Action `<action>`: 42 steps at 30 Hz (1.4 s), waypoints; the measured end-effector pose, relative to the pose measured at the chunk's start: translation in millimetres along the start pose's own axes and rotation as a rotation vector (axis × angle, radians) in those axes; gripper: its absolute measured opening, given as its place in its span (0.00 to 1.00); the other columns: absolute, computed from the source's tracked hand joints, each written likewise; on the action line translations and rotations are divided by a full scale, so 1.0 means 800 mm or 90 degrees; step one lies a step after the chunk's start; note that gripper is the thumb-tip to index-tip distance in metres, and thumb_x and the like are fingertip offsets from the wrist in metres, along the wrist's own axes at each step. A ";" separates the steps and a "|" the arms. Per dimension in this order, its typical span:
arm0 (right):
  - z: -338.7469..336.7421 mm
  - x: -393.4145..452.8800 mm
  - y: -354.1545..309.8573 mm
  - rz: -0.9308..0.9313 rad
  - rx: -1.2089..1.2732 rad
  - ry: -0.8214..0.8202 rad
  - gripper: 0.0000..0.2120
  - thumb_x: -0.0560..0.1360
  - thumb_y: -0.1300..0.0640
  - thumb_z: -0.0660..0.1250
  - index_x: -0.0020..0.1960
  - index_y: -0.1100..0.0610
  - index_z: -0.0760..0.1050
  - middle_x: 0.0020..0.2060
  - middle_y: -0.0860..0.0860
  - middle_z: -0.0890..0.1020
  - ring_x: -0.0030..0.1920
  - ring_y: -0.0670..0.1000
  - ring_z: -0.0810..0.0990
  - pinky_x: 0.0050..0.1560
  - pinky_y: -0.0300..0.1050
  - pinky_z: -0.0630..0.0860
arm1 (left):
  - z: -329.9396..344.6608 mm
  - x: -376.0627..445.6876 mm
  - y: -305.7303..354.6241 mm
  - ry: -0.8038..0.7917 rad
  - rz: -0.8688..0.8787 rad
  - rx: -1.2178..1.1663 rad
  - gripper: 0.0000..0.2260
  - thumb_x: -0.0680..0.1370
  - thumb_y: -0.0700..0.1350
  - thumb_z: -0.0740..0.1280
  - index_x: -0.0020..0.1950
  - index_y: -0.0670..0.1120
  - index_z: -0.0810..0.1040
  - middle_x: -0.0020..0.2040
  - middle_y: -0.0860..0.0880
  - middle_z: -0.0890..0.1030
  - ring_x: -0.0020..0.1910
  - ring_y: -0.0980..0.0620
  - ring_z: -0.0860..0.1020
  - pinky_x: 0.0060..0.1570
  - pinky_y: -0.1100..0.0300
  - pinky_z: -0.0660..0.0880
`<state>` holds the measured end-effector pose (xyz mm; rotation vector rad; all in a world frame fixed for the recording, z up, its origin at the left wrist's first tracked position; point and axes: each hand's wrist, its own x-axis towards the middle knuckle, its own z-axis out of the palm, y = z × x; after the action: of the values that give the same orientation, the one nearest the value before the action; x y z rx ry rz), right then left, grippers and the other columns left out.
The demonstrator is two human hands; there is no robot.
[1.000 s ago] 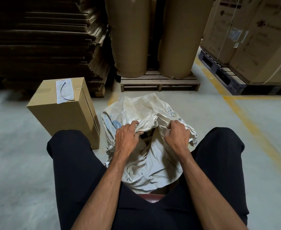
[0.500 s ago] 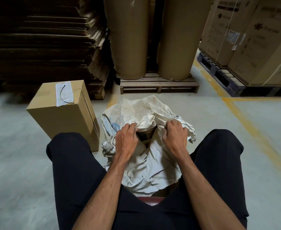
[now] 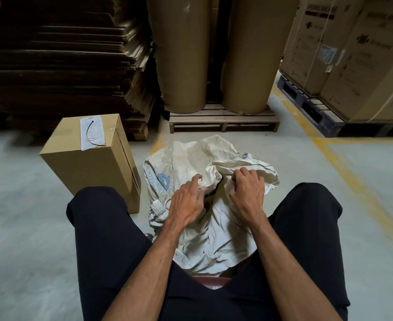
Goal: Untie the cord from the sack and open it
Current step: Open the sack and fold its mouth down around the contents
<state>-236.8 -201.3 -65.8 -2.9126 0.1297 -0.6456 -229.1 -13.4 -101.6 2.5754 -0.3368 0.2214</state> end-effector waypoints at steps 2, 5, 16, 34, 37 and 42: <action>0.000 0.001 0.000 0.001 0.001 0.003 0.04 0.73 0.59 0.69 0.47 0.57 0.78 0.46 0.52 0.81 0.46 0.57 0.75 0.44 0.54 0.70 | 0.008 -0.001 0.003 -0.025 0.028 0.052 0.27 0.84 0.64 0.51 0.79 0.51 0.58 0.51 0.45 0.78 0.48 0.46 0.76 0.48 0.48 0.77; -0.001 0.000 -0.001 0.000 -0.002 0.000 0.05 0.72 0.59 0.69 0.48 0.56 0.78 0.46 0.52 0.81 0.48 0.57 0.75 0.46 0.53 0.70 | 0.015 -0.004 0.004 -0.037 0.044 0.161 0.30 0.83 0.64 0.56 0.82 0.55 0.52 0.54 0.44 0.74 0.51 0.46 0.73 0.46 0.51 0.75; -0.022 0.026 0.017 -0.152 -0.154 0.003 0.14 0.68 0.66 0.66 0.52 0.58 0.80 0.48 0.53 0.81 0.49 0.57 0.75 0.49 0.54 0.71 | -0.066 0.057 -0.016 0.128 0.088 0.277 0.26 0.80 0.36 0.63 0.77 0.53 0.68 0.49 0.44 0.73 0.44 0.49 0.70 0.37 0.58 0.66; -0.104 0.162 -0.061 -0.236 -0.207 -0.047 0.36 0.75 0.54 0.72 0.78 0.58 0.61 0.75 0.59 0.69 0.76 0.62 0.65 0.74 0.65 0.61 | -0.253 0.179 0.027 0.168 0.077 0.408 0.19 0.76 0.39 0.65 0.67 0.47 0.73 0.45 0.47 0.84 0.46 0.44 0.77 0.41 0.49 0.74; -0.099 0.186 -0.076 -0.267 -0.270 -0.075 0.33 0.73 0.51 0.74 0.74 0.59 0.68 0.66 0.59 0.75 0.72 0.62 0.68 0.70 0.66 0.64 | -0.261 0.198 0.008 0.163 0.066 0.400 0.17 0.78 0.41 0.65 0.67 0.48 0.75 0.42 0.47 0.84 0.44 0.45 0.77 0.40 0.50 0.73; -0.083 0.219 -0.097 -0.287 -0.282 -0.117 0.25 0.71 0.58 0.74 0.67 0.60 0.74 0.58 0.58 0.81 0.65 0.62 0.74 0.65 0.67 0.69 | -0.267 0.227 -0.020 0.178 0.063 0.378 0.19 0.81 0.44 0.61 0.73 0.48 0.73 0.52 0.40 0.82 0.55 0.41 0.78 0.51 0.46 0.75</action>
<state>-103.2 -154.4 79.2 -3.4468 -0.4792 -0.4415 -70.5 76.6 111.4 3.0462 -0.3299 0.8158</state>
